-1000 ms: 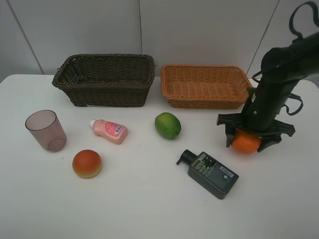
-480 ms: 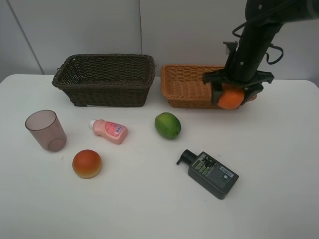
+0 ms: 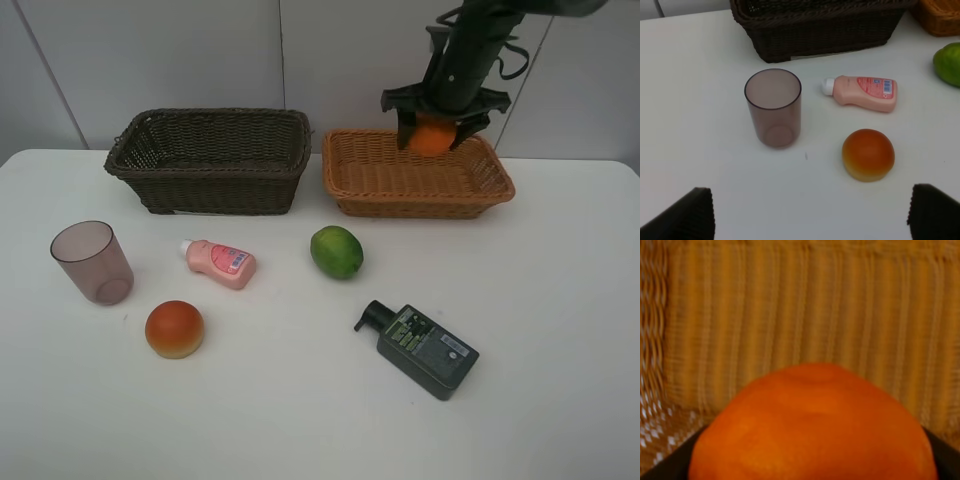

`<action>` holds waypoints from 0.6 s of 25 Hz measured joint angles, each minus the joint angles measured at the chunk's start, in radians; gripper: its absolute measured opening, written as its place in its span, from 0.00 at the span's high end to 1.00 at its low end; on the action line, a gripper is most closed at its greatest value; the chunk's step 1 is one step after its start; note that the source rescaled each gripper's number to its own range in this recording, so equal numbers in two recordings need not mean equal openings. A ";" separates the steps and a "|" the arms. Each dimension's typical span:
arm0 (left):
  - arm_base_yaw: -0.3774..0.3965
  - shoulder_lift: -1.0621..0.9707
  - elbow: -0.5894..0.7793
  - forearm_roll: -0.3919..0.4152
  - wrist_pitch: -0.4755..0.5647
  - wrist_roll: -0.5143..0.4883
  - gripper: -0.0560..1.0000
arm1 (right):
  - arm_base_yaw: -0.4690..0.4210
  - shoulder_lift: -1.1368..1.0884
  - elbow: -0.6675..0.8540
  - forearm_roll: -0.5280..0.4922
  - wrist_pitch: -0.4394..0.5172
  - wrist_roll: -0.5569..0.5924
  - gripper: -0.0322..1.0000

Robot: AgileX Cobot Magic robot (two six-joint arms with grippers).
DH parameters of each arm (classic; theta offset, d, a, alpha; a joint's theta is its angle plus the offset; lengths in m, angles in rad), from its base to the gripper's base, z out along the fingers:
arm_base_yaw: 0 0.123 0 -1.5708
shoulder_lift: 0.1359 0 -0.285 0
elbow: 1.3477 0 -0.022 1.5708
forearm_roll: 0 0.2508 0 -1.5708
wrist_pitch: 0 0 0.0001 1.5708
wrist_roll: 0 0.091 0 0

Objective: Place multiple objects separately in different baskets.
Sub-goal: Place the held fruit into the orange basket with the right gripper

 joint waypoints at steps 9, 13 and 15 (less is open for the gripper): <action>0.000 0.000 0.000 0.000 0.000 0.000 0.00 | -0.013 0.101 -0.006 0.000 -0.170 0.000 0.77; 0.000 0.000 0.000 0.000 0.000 0.000 0.00 | -0.022 0.135 -0.006 0.000 -0.225 0.000 0.77; 0.000 0.000 0.000 0.000 0.000 0.000 0.00 | -0.022 0.150 -0.006 0.000 -0.255 0.000 0.77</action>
